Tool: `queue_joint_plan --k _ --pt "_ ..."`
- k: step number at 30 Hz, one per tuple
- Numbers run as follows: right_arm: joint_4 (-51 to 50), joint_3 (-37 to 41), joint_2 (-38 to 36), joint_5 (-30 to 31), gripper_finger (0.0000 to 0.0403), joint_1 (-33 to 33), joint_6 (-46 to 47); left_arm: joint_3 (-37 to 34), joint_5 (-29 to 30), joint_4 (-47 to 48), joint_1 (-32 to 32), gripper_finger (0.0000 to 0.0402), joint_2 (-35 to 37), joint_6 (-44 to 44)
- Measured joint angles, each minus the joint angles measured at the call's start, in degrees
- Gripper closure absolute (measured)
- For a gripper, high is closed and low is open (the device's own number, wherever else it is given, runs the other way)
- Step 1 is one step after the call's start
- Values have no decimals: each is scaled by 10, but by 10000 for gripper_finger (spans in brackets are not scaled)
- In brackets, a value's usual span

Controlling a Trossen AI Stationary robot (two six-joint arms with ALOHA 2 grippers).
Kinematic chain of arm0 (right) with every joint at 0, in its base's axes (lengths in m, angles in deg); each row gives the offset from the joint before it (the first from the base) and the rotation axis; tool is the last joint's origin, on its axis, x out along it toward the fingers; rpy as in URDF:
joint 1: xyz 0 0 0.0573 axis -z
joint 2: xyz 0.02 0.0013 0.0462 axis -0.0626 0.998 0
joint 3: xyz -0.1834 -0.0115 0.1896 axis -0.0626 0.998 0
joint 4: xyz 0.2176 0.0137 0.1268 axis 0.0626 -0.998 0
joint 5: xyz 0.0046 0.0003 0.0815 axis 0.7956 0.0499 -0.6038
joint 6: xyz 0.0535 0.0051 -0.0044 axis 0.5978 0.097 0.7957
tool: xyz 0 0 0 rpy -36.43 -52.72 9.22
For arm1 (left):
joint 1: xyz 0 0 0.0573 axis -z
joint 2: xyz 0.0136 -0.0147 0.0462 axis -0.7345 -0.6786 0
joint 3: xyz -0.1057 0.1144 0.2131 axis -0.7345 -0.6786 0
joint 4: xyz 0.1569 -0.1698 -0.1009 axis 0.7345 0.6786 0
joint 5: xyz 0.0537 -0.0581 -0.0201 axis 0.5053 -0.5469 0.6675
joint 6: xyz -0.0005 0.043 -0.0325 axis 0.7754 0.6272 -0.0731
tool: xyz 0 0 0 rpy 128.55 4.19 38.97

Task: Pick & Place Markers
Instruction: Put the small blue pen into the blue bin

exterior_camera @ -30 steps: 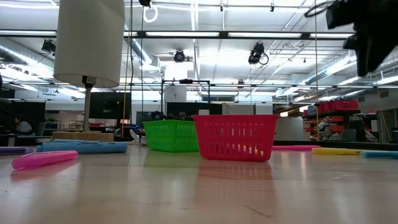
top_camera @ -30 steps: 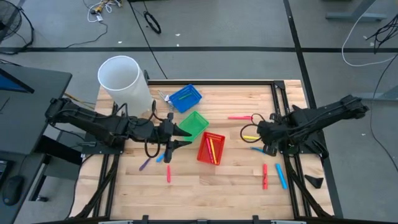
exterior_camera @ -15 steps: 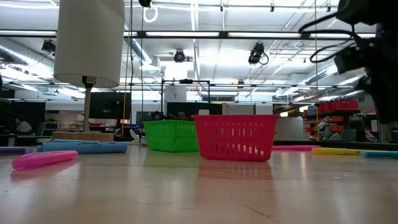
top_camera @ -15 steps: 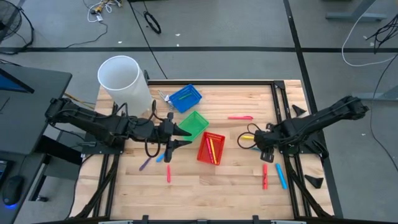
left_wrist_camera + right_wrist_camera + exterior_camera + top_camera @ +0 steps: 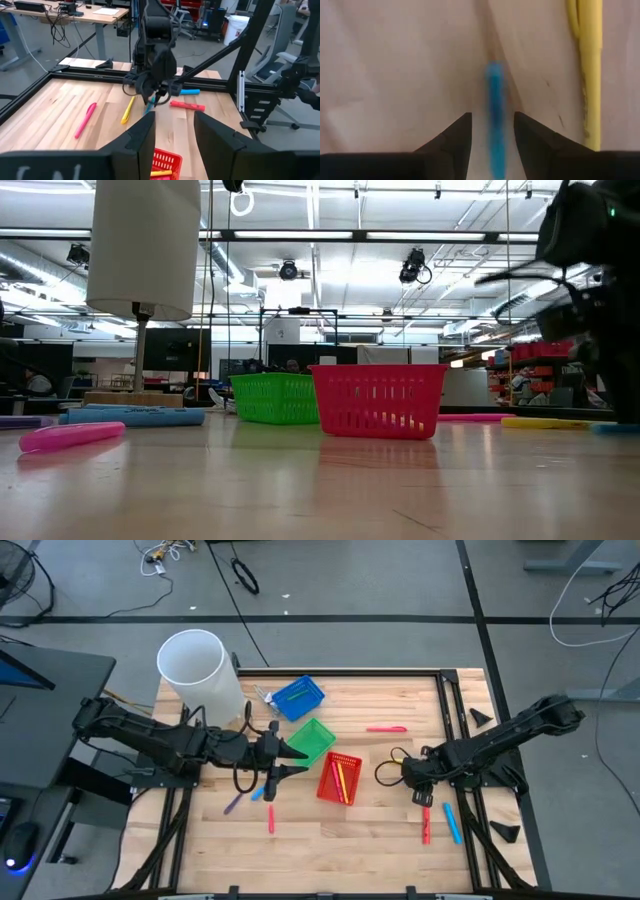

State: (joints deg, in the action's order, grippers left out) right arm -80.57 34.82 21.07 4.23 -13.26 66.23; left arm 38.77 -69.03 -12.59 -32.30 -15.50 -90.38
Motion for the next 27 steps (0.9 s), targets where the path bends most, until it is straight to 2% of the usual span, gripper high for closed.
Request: queue_joint_plan --k 5,12,24,27 --pt "14 6 32 2 254 2 6 0 0 0 0 262 0 0" --pt "14 6 38 -9 263 13 -18 0 0 0 0 262 0 0" --pt "23 7 38 -13 375 15 59 0 0 -1 0 262 0 0" --pt "22 -1 38 -15 388 15 76 0 0 -1 0 262 0 0"
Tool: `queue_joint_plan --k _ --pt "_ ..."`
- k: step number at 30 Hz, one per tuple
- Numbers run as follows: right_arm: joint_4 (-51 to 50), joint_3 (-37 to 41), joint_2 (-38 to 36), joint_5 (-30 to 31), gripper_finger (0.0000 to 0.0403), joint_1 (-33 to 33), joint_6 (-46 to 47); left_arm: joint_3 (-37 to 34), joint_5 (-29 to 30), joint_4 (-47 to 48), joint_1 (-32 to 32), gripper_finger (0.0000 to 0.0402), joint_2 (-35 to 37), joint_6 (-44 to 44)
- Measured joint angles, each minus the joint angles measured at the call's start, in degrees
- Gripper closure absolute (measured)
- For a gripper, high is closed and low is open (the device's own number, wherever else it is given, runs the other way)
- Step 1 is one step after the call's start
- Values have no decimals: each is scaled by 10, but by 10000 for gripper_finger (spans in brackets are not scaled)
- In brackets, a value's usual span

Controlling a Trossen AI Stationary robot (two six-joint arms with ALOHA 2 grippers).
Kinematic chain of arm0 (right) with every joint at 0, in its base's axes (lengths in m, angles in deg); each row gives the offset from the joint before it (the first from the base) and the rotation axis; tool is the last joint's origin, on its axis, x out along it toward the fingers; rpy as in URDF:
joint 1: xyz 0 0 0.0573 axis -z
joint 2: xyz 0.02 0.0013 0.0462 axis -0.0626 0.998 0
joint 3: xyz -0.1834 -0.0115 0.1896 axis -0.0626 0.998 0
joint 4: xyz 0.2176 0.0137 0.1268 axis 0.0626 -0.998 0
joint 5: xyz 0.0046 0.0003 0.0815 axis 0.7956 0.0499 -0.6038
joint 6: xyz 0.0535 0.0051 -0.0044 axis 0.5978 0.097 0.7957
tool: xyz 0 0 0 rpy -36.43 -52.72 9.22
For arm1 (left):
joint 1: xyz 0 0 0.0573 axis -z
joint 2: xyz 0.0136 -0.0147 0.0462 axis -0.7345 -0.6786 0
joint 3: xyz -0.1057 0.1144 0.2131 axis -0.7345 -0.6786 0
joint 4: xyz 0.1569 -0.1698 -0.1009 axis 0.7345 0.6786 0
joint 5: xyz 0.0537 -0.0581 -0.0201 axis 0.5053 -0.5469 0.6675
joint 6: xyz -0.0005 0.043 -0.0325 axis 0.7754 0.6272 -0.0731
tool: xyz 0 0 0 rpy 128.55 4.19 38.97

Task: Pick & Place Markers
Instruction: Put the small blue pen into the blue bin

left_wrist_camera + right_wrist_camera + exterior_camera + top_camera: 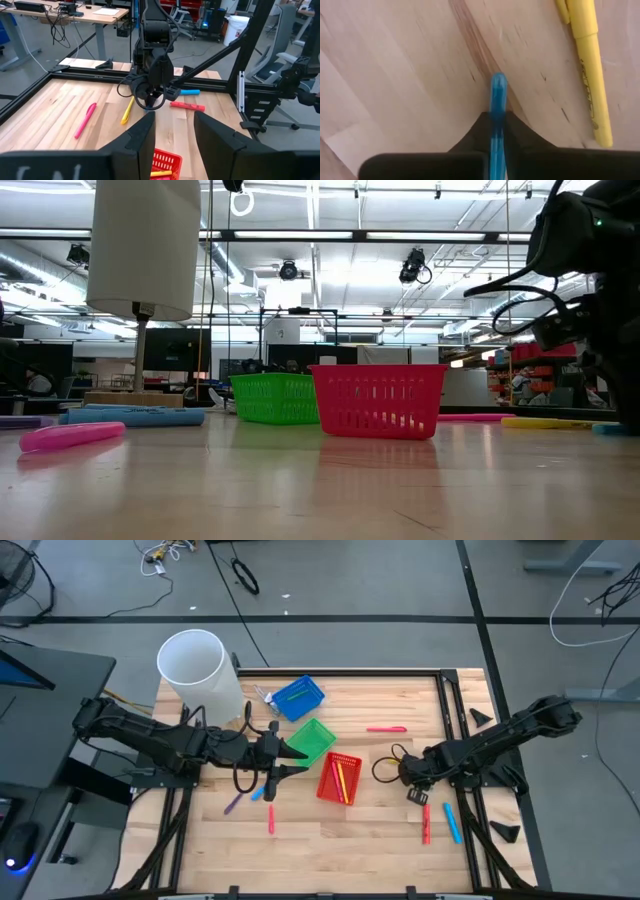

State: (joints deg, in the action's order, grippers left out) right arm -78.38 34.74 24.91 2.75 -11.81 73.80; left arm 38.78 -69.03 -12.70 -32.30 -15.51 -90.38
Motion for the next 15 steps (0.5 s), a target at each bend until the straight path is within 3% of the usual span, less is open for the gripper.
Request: queue_joint_plan --k 15 --pt "-95 -136 -11 -2 391 0 -22 0 0 -1 0 262 0 1"
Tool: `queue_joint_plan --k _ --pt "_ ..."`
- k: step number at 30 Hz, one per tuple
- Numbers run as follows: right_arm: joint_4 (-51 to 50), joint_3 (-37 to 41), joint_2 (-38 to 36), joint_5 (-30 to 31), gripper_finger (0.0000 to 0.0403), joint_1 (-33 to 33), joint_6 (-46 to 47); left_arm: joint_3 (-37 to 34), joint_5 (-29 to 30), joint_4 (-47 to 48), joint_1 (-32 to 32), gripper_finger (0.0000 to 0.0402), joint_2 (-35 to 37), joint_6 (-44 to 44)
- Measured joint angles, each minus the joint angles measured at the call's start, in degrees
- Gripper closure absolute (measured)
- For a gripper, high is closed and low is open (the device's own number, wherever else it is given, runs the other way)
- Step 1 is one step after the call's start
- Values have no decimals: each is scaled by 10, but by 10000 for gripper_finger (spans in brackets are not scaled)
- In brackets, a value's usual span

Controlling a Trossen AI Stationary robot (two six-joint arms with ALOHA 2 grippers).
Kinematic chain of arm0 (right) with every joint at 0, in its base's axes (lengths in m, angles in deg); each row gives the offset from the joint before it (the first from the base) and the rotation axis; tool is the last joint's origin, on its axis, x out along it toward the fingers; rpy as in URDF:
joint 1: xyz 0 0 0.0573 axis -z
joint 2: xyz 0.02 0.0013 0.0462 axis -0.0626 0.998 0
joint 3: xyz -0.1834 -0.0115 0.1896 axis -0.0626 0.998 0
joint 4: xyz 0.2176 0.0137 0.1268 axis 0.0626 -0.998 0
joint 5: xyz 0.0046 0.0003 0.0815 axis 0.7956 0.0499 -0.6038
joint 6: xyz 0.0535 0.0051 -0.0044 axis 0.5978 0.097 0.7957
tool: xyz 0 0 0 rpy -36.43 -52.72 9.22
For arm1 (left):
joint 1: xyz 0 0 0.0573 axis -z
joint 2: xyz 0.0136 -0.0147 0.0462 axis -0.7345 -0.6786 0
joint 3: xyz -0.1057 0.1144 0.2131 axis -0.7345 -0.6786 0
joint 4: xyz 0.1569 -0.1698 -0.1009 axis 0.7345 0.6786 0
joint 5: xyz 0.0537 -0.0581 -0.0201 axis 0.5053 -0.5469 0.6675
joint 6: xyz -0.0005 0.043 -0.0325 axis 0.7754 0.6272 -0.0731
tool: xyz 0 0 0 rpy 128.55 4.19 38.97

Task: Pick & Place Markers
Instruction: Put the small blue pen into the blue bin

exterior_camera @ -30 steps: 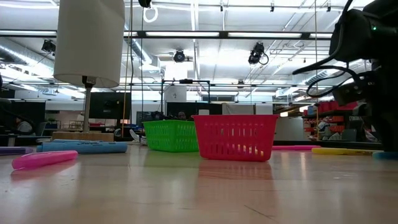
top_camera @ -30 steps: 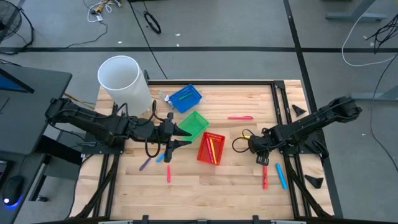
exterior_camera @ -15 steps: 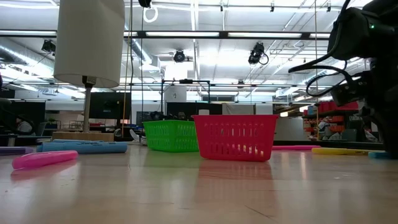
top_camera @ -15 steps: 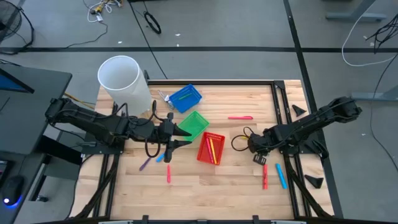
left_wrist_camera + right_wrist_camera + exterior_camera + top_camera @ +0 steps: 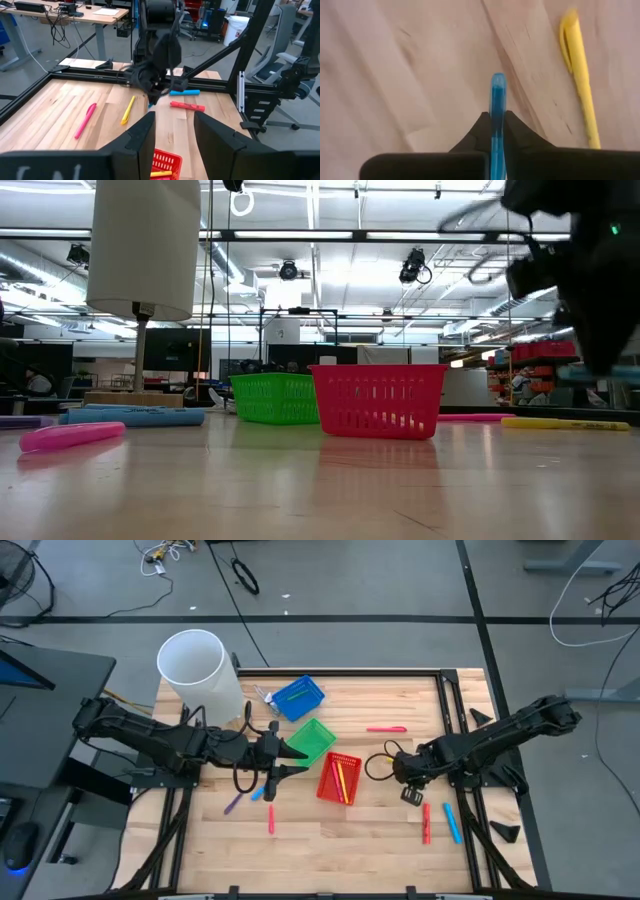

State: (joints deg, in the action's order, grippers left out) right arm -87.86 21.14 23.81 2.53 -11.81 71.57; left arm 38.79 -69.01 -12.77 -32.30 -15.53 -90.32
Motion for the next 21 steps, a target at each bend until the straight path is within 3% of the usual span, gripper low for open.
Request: queue_joint_plan --k 9,15,21 --pt "-87 -150 -1 42 391 0 -65 0 5 0 0 262 0 1" --pt "-74 -233 -1 97 392 0 -96 0 24 -2 0 262 0 5" --pt "1 -279 -1 125 384 1 -131 0 26 -22 -4 262 0 5"
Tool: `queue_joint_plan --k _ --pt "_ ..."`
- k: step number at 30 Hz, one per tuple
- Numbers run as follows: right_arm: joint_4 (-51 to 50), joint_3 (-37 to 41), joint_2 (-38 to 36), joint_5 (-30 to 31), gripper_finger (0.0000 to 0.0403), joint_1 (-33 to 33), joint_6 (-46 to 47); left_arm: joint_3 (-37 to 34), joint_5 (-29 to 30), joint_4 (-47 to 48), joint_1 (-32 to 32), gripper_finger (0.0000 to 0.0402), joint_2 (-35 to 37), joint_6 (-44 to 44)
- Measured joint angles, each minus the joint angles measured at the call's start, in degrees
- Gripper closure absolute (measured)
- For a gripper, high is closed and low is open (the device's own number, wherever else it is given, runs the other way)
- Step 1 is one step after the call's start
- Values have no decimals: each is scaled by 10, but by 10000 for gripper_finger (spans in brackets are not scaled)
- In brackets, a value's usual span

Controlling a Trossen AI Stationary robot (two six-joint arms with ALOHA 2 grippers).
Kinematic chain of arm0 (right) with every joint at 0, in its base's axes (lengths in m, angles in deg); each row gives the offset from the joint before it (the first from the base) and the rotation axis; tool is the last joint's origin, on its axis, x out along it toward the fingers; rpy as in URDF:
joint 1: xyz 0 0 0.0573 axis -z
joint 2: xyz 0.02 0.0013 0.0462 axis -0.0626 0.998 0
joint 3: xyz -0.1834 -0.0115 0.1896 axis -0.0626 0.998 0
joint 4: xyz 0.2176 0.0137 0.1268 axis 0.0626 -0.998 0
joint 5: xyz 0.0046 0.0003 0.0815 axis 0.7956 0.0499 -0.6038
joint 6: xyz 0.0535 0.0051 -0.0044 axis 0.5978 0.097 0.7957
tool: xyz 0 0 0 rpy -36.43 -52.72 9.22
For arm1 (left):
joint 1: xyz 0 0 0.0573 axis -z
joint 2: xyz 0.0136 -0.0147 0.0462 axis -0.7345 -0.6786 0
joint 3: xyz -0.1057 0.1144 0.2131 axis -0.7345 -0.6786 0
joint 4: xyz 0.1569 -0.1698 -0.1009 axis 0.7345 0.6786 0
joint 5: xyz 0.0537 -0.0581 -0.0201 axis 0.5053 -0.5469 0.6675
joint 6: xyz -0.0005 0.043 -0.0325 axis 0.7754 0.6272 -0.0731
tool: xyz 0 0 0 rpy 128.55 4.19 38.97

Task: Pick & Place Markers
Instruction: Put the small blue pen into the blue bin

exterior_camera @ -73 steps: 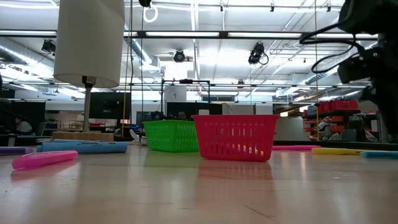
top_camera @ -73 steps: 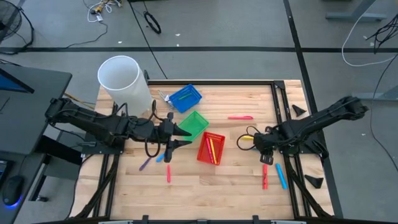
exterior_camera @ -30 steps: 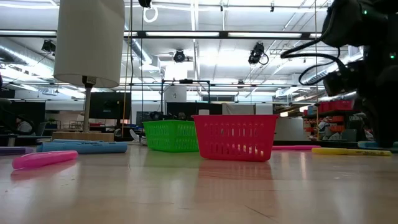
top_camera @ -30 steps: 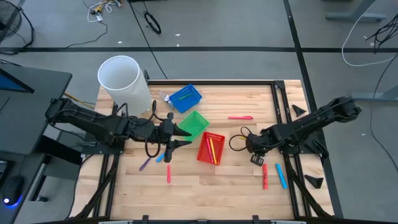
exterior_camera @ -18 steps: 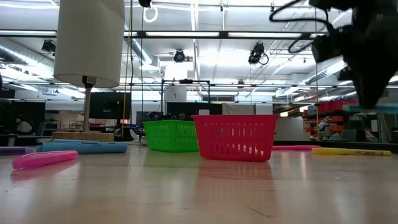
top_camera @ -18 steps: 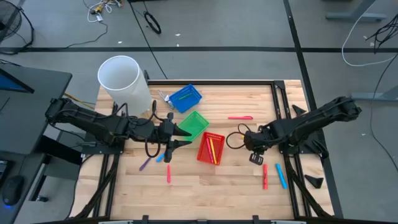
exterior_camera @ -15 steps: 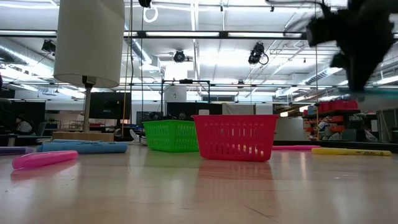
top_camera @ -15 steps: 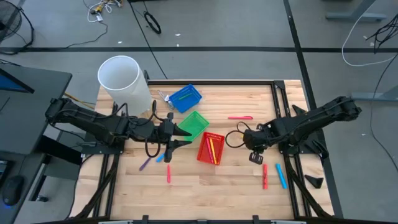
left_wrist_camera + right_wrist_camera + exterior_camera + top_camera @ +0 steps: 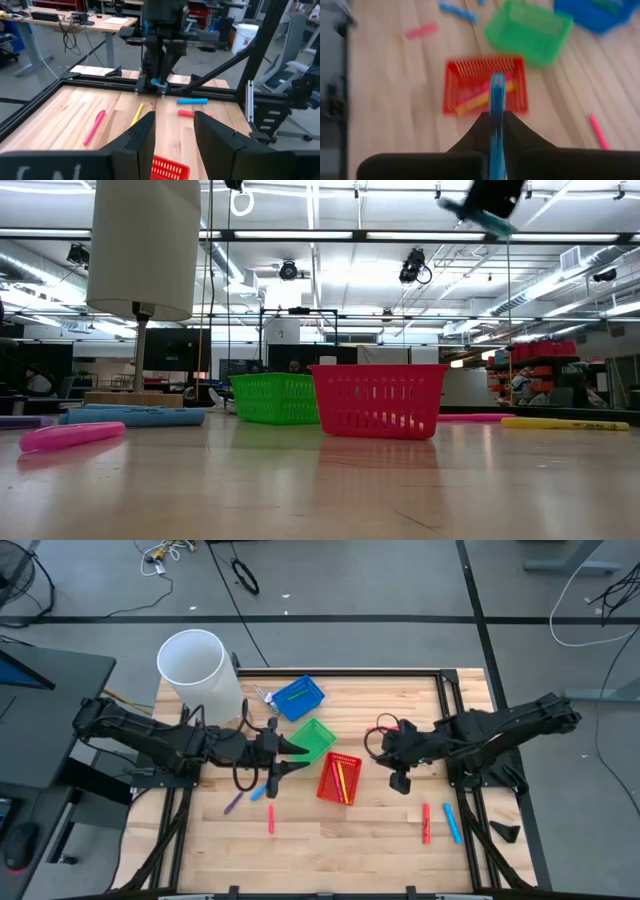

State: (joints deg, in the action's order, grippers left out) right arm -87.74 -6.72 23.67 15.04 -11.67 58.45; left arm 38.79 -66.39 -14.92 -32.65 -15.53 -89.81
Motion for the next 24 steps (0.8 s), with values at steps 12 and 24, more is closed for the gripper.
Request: queue_joint_plan --k 12,24 --pt "226 -6 0 0 387 2 -99 0 2 -45 0 262 0 -2" --pt "349 -7 18 0 386 12 -155 0 19 -112 0 262 0 -3"
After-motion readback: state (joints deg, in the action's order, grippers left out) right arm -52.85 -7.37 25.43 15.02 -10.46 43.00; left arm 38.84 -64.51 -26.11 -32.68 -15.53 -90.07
